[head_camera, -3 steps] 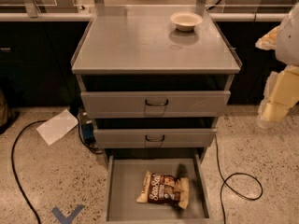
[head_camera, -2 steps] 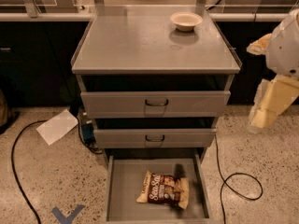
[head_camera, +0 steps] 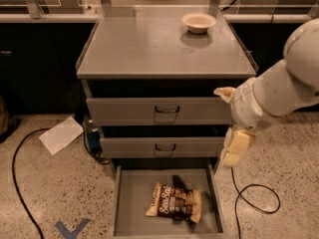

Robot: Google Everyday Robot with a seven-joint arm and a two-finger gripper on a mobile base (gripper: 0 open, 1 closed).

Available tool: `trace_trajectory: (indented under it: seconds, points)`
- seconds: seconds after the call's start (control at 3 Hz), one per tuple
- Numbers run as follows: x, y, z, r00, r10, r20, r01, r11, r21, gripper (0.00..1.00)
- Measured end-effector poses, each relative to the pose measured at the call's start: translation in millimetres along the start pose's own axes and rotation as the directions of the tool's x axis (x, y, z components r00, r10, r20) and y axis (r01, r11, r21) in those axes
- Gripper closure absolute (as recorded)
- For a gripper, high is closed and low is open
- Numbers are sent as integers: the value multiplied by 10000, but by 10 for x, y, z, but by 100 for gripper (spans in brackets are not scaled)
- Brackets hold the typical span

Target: Pick brown chip bag from bottom drawer and place on counter

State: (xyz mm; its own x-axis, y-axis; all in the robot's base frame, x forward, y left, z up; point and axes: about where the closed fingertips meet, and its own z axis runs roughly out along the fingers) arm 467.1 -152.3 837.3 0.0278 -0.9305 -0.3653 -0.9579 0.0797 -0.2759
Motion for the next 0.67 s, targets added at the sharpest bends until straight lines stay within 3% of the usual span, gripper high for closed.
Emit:
trace_trajectory:
  seconds: [0.33, 0.67]
  points:
    - [105, -74, 794, 9985, -187, 510, 185, 9998, 41, 0]
    - [360, -214, 1537, 9977, 415, 537, -432, 9985, 323, 0]
